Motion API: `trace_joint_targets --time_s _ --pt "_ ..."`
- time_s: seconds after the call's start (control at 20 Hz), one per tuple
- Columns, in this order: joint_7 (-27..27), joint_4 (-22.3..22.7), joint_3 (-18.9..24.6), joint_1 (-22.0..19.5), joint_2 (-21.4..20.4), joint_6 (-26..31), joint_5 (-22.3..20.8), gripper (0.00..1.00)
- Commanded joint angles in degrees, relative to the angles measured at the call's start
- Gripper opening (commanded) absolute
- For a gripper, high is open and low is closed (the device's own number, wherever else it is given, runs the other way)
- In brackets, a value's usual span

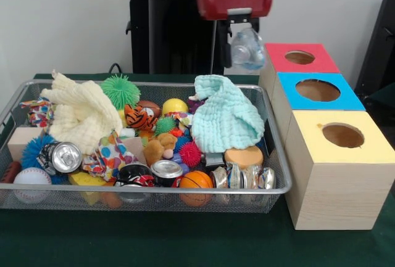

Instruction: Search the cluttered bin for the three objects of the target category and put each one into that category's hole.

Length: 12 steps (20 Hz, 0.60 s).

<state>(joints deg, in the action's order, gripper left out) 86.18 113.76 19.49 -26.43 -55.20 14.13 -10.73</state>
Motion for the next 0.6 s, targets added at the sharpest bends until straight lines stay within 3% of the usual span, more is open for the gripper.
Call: trace_joint_targets --time_s 0.05,0.35,0.6 --pt "16.99 3.60 -7.51 3.18 3.15 -2.22 3.18 0.00" --pt "16.14 4.26 -8.03 4.21 4.72 -3.61 4.07 0.00" --pt "17.20 4.02 -9.34 6.14 8.36 -6.33 4.46 0.00"
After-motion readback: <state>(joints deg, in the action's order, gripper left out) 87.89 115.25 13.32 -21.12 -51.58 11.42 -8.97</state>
